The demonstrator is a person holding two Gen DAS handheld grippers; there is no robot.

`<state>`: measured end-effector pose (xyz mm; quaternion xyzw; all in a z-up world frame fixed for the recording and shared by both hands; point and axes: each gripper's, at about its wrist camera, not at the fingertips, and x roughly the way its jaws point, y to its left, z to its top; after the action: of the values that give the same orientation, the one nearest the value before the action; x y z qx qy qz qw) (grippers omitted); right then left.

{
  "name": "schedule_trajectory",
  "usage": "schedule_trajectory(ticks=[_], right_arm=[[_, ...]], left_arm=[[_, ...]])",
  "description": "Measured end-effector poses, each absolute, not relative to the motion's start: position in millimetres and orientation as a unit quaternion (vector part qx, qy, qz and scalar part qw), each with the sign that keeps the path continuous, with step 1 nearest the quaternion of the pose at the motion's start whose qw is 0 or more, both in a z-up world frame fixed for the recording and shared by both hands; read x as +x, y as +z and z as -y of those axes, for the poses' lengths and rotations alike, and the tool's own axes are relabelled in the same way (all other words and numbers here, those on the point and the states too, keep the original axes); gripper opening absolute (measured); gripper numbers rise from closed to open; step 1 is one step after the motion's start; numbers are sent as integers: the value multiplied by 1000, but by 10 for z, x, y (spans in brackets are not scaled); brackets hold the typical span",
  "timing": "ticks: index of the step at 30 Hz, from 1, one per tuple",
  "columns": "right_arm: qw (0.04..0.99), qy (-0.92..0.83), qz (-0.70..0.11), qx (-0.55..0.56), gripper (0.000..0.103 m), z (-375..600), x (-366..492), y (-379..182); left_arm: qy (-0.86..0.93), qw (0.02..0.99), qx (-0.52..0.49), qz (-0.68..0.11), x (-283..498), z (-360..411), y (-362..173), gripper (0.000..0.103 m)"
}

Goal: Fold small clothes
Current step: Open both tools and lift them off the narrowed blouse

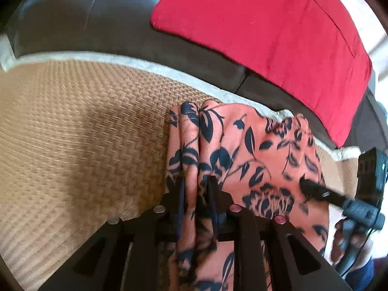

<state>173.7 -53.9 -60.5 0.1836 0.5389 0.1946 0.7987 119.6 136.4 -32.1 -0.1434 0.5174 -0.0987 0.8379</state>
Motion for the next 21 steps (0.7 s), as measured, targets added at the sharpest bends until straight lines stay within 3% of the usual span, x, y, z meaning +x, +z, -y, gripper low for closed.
schedule_trajectory(ticks=[6,11,12,13,15,17,18,19,21], right_arm=[[784,214,-523,257,83,819,1217,-448],[756,244,-540,278,82,848,583,-592],[761,246,-550,240,55,733,540,-640],[772,234,-555,203,39,598,535,-740],[778,216,-559,191,40,561,472,-710],[789,210,-543,196,57,567,394,-599],[791,208,-540,200,80,603,338,-562],[789,211,-537,211,81,656,239,-540],[786,217,-529,233,82,739,81,-478]], left_arm=[[-132,852,-87,-499,347,-1290,-78,22],[-96,845,-101,-516,34,-1278,-360,23],[-91,842,-123,-518,33,-1296,-428,23],[-86,841,-136,-516,12,-1313,-439,22],[-74,851,-123,-505,-59,-1245,-304,22],[-66,861,-100,-494,-165,-1171,-177,22],[-63,865,-91,-490,-191,-1124,-129,24],[-58,868,-78,-487,-256,-1074,-78,27],[-41,876,-55,-477,-366,-964,-13,47]])
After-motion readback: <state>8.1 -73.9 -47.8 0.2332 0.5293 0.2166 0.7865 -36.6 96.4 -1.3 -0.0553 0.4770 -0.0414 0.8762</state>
